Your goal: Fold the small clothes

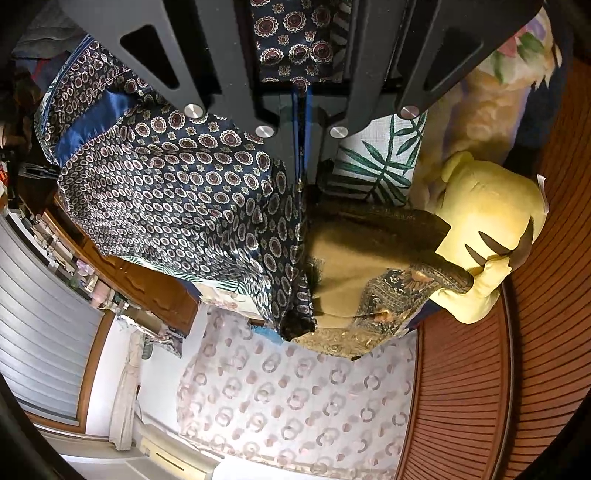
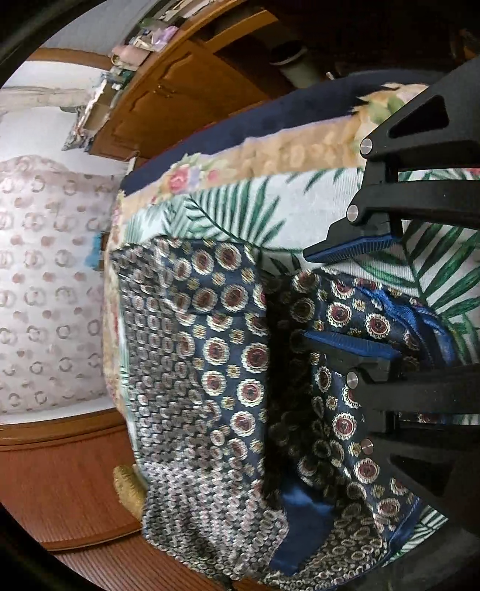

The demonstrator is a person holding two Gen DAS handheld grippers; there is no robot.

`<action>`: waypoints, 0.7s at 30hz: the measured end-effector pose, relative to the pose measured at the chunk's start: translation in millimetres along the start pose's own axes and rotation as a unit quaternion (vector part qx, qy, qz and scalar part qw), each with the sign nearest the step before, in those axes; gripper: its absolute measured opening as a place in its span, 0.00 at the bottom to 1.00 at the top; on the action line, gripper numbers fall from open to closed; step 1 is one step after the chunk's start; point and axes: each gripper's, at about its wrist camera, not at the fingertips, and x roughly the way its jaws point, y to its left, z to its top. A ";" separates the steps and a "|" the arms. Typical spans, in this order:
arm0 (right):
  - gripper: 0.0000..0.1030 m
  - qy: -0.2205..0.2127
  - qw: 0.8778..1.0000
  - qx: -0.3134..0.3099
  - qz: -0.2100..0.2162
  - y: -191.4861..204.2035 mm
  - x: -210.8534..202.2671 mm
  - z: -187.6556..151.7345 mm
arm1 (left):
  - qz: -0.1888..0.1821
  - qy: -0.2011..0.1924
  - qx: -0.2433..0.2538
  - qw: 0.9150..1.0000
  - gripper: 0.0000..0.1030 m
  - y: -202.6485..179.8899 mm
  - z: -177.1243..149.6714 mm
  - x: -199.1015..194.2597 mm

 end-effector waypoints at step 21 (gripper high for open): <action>0.20 -0.027 0.999 0.032 -0.019 -18.5 -78.8 -33.3 | -0.001 -0.001 0.000 1.000 0.02 -0.4 0.2 1.5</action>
